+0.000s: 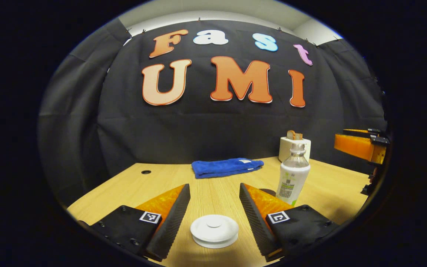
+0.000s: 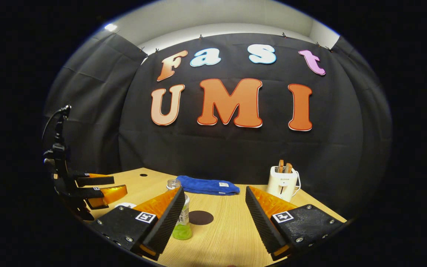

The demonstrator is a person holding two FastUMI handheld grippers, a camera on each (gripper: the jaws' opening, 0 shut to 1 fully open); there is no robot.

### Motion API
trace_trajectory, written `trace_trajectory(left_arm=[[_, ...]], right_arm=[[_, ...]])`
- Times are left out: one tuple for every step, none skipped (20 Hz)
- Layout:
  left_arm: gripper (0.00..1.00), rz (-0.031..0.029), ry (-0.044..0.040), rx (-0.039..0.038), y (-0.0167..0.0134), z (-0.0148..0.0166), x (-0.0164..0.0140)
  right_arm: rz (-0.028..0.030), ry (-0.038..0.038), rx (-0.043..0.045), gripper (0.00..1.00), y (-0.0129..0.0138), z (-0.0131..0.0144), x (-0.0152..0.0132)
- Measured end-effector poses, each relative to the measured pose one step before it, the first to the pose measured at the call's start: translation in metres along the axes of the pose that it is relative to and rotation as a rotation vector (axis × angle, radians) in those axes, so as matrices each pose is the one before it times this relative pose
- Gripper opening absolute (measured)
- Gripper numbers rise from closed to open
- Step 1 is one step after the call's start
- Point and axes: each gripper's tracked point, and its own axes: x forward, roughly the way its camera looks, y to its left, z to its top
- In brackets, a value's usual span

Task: Open the teacup lid with one hand, grasp the water bottle and pour water into the teacup with the other hand; after pouring, place the water bottle on the coaster and then close the teacup lid.

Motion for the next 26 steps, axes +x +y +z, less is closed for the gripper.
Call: trace_trajectory(left_arm=[[0.89, 0.00015, 0.02535, -0.00009, 0.00088, -0.01151, 0.00403], [0.89, 0.00244, 0.02933, 0.00384, 0.00117, -0.01255, 0.00420], [0.88, 0.00156, 0.02559, 0.00495, 0.00041, -0.00971, 0.00373], [0.79, -0.00335, 0.02276, 0.00836, 0.00023, -0.00820, 0.00286], [0.78, -0.00755, 0.01724, 0.01341, -0.00202, -0.00746, 0.00385], [0.78, -0.00619, 0.01085, 0.01736, -0.00183, -0.00489, 0.00246], [0.79, 0.00001, 0.00486, 0.02410, -0.00179, -0.00500, 0.00447], [0.76, 0.00352, 0.00180, 0.01965, 0.00017, -0.00104, 0.00487], [0.75, -0.00590, 0.01717, 0.01809, -0.00268, -0.00589, -0.00141], [0.67, 0.00462, 0.00743, 0.00894, -0.00142, -0.00145, 0.00153], [0.68, 0.00012, 0.00117, 0.00977, -0.00025, -0.00028, -0.00043], [0.67, 0.00001, -0.00900, -0.00155, -0.00030, 0.00282, 0.00119], [0.62, 0.00184, -0.00404, -0.00335, 0.00012, -0.00043, -0.00192], [0.53, -0.00399, 0.00847, -0.00066, -0.00109, -0.00067, 0.00116], [0.50, 0.01192, -0.00405, 0.00116, 0.00410, -0.00051, 0.00023], [0.48, 0.01423, -0.01504, -0.01762, 0.00388, 0.00310, -0.00036], [0.38, -0.00550, 0.00831, -0.01666, -0.00159, -0.00014, 0.00074], [0.34, -0.00334, -0.00899, -0.01052, -0.00018, 0.00142, -0.00077], [0.32, 0.00302, -0.00234, -0.00552, 0.00117, -0.00039, 0.00102], [0.34, 0.00758, -0.00628, -0.00253, 0.00205, 0.00090, -0.00071], [0.34, 0.00796, -0.01307, -0.00631, 0.00245, 0.00479, -0.00107], [0.35, 0.00799, -0.01780, -0.00977, 0.00392, 0.00638, -0.00224], [0.35, 0.01003, -0.02126, -0.01370, 0.00439, 0.00611, -0.00241], [0.32, 0.01203, -0.01820, -0.01409, 0.00569, 0.00669, -0.00219], [0.34, 0.01231, -0.01227, -0.01420, 0.00547, 0.00531, -0.00086], [0.32, 0.01121, -0.00899, -0.01123, 0.00528, 0.00496, -0.00177]], right_arm=[[0.00171, 0.00696, -0.00277, 0.98, -0.00010, -0.00299, 0.00002], [0.00156, 0.00550, -0.00406, 0.98, 0.00028, -0.00251, 0.00014], [0.00185, 0.00454, -0.00251, 0.98, 0.00058, -0.00275, 0.00158], [0.00081, 0.00366, -0.00162, 0.98, 0.00025, -0.00186, 0.00052], [0.00048, 0.00338, 0.00049, 0.98, -0.00083, -0.00153, -0.00044], [0.00246, 0.00407, 0.00108, 0.98, 0.00086, -0.00289, 0.00044], [0.00069, 0.00336, 0.00212, 0.98, 0.00016, -0.00166, 0.00107], [0.00125, 0.00210, 0.00281, 0.98, -0.00107, -0.00100, 0.00000], [-0.00011, 0.00333, 0.00290, 0.98, -0.00019, -0.00153, 0.00054], [0.00152, 0.00186, 0.00360, 0.98, 0.00005, -0.00116, -0.00037], [0.00064, 0.00388, 0.00264, 0.98, -0.00021, -0.00188, 0.00060], [0.00039, 0.00294, 0.00166, 0.98, -0.00048, -0.00123, -0.00022], [-0.00051, 0.00235, 0.00118, 0.98, -0.00130, -0.00100, 0.00014], [-0.00144, 0.00162, 0.00088, 0.98, -0.00043, -0.00078, 0.00085], [0.00071, 0.00124, 0.00136, 0.98, 0.00032, -0.00036, 0.00036], [-0.00018, 0.00064, 0.00146, 0.98, -0.00115, -0.00072, -0.00017], [0.00142, -0.00041, 0.00157, 0.98, 0.00029, 0.00019, -0.00027], [0.00086, 0.00135, 0.00104, 0.99, -0.00071, -0.00134, -0.00003], [0.00336, 0.00084, 0.00155, 0.99, 0.00079, -0.00039, 0.00096], [0.00563, 0.00187, 0.00154, 0.99, 0.00199, -0.00048, 0.00049], [0.00800, 0.00246, 0.00206, 0.99, 0.00228, -0.00079, 0.00043], [0.00965, 0.00244, 0.00244, 0.98, 0.00305, -0.00213, -0.00017], [0.01021, 0.00365, 0.00349, 0.98, 0.00337, -0.00165, 0.00103], [0.01337, 0.00354, 0.00537, 0.98, 0.00393, -0.00219, 0.00044], [0.01537, 0.00559, 0.00561, 0.98, 0.00572, -0.00198, 0.00096], [0.01541, 0.00685, 0.00550, 0.98, 0.00448, -0.00356, 0.00130]])
